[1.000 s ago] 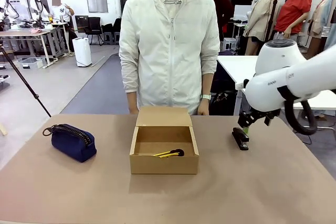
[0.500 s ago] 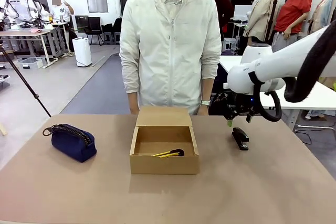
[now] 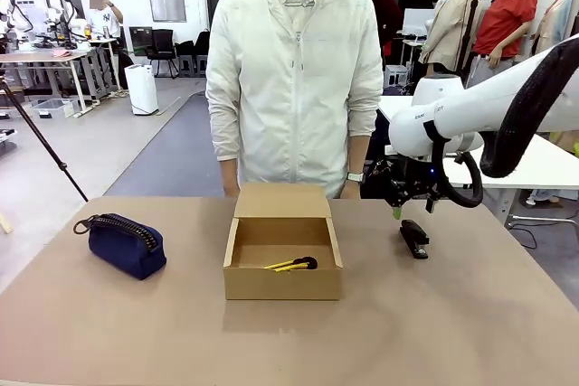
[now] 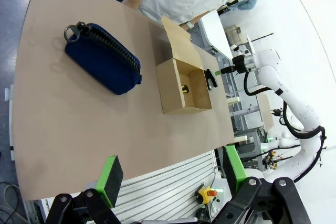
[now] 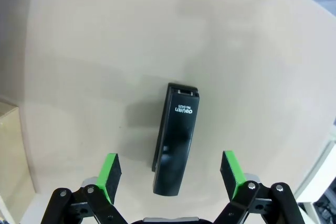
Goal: Pack the items into the box.
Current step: Pick up the item indicated by the person and place it inside the Mailer Box.
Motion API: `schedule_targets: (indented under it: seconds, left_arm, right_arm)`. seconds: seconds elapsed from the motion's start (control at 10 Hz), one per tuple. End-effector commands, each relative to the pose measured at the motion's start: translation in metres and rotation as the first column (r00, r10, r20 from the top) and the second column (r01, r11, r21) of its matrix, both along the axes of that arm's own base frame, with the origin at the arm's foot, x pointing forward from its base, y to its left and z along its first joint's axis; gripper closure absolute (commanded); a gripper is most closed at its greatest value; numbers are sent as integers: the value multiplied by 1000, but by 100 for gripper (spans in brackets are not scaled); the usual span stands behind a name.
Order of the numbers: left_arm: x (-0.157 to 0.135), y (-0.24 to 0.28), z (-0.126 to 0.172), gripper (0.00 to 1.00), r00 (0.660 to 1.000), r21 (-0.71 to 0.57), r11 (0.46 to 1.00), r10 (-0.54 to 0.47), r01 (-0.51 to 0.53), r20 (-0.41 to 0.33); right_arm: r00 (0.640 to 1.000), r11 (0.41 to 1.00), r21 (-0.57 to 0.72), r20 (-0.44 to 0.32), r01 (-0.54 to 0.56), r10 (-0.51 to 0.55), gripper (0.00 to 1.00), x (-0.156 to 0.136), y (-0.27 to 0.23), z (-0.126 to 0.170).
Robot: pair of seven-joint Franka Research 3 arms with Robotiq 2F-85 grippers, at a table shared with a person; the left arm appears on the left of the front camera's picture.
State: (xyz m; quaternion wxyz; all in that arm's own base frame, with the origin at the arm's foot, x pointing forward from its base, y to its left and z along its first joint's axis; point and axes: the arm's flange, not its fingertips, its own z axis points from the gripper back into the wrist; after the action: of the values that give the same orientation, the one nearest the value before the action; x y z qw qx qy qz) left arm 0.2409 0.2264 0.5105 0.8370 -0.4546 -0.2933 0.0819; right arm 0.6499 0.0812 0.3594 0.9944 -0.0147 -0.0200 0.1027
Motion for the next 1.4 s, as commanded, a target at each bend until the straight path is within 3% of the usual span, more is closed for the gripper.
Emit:
schedule_targets:
  seconds: [0.0, 0.3, 0.6, 0.7, 0.8, 1.3]
  left_arm:
    - [0, 1, 0, 0, 1000, -7, 1000, -7, 8, 24]
    - [0, 1, 0, 0, 1000, -7, 1000, -7, 8, 24]
    - [0, 1, 0, 0, 1000, -7, 1000, -7, 8, 24]
    - [0, 1, 0, 0, 1000, -7, 1000, -7, 8, 24]
    - [0, 1, 0, 0, 1000, -7, 1000, -7, 8, 24]
    - [0, 1, 0, 0, 1000, -7, 1000, -7, 8, 24]
  right_arm:
    - [998, 997, -61, -48, 42, -45, 0, 0, -1, -15]
    - [993, 996, -44, -91, 77, -81, 0, -12, -10, -38]
    - [994, 997, -42, -89, 59, -63, 0, -18, -10, -41]
    - [993, 998, -29, -95, 60, -63, 58, -19, -9, -41]
    - [993, 998, -32, -96, 59, -62, 100, -19, -9, -42]
    - [994, 999, -3, -96, 47, -47, 100, -16, -10, -43]
